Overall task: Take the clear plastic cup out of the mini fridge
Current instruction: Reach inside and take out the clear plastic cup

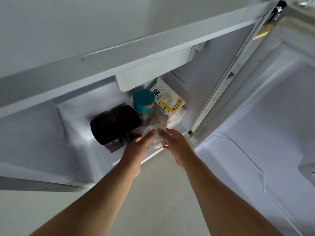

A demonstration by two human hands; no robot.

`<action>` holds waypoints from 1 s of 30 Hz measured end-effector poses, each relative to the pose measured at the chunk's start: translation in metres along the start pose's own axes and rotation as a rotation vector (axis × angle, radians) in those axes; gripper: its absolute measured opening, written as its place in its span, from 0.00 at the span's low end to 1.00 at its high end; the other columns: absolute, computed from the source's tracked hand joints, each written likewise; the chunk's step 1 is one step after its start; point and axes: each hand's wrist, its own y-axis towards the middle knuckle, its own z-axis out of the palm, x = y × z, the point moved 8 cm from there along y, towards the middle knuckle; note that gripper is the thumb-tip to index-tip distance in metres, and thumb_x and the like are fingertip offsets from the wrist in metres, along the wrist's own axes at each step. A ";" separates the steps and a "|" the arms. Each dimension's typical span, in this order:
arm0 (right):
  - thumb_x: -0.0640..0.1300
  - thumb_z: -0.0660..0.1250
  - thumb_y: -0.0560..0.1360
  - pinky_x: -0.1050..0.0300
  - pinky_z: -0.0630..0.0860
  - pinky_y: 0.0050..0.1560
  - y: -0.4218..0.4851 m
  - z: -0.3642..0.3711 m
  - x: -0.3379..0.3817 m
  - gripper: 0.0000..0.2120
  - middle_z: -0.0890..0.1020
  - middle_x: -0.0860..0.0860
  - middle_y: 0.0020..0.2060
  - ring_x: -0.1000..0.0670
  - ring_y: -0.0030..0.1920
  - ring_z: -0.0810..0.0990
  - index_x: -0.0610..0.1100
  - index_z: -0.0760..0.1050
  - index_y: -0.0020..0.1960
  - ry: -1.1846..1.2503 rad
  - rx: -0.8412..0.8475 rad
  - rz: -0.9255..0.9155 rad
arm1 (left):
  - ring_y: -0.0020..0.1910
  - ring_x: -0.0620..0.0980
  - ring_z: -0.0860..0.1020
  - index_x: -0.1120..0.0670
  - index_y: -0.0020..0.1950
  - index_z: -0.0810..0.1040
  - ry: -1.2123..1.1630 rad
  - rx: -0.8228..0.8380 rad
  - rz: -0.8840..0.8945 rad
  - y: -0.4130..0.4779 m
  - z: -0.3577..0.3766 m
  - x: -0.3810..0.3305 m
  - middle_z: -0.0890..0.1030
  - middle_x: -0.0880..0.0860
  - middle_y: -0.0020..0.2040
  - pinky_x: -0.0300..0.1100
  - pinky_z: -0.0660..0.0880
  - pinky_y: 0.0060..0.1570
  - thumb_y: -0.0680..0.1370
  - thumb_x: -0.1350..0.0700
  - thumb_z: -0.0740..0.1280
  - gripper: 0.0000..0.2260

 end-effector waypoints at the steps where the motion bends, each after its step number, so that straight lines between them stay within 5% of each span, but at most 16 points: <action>1: 0.74 0.72 0.62 0.38 0.79 0.65 -0.003 0.000 -0.001 0.29 0.87 0.58 0.46 0.50 0.53 0.84 0.59 0.84 0.56 0.015 -0.002 0.011 | 0.61 0.46 0.79 0.51 0.74 0.75 -0.001 0.011 0.002 -0.002 0.000 0.000 0.82 0.48 0.64 0.50 0.72 0.68 0.56 0.26 0.76 0.51; 4: 0.75 0.72 0.60 0.39 0.78 0.67 -0.013 -0.003 -0.004 0.43 0.85 0.49 0.59 0.48 0.59 0.83 0.50 0.80 0.67 0.008 -0.023 0.033 | 0.71 0.52 0.74 0.51 0.79 0.68 -0.008 0.036 0.016 -0.011 0.000 0.001 0.76 0.51 0.74 0.57 0.67 0.75 0.57 0.27 0.76 0.56; 11: 0.77 0.71 0.60 0.43 0.79 0.65 -0.042 -0.004 -0.004 0.46 0.84 0.46 0.62 0.49 0.59 0.83 0.51 0.77 0.70 0.018 -0.047 0.031 | 0.75 0.53 0.71 0.52 0.82 0.63 0.004 0.070 0.048 -0.034 -0.002 -0.004 0.71 0.53 0.79 0.56 0.65 0.76 0.57 0.28 0.77 0.59; 17: 0.75 0.71 0.62 0.55 0.81 0.53 -0.075 0.001 -0.012 0.43 0.84 0.50 0.61 0.51 0.58 0.83 0.53 0.77 0.70 0.063 -0.039 0.030 | 0.70 0.55 0.76 0.53 0.81 0.64 0.055 0.056 0.034 -0.058 -0.014 0.006 0.75 0.56 0.74 0.53 0.71 0.72 0.57 0.30 0.79 0.58; 27: 0.74 0.71 0.61 0.54 0.81 0.57 -0.132 0.011 -0.024 0.43 0.84 0.52 0.60 0.52 0.57 0.83 0.53 0.76 0.70 0.067 -0.032 0.044 | 0.64 0.48 0.79 0.48 0.72 0.75 0.180 0.052 0.038 -0.104 -0.036 0.025 0.79 0.51 0.69 0.45 0.78 0.57 0.57 0.25 0.78 0.49; 30: 0.73 0.72 0.60 0.55 0.81 0.56 -0.144 0.018 -0.028 0.43 0.84 0.51 0.60 0.51 0.56 0.84 0.52 0.77 0.69 0.070 -0.035 0.055 | 0.61 0.46 0.80 0.50 0.76 0.71 0.214 0.064 0.031 -0.117 -0.045 0.029 0.81 0.45 0.61 0.47 0.77 0.61 0.56 0.24 0.78 0.55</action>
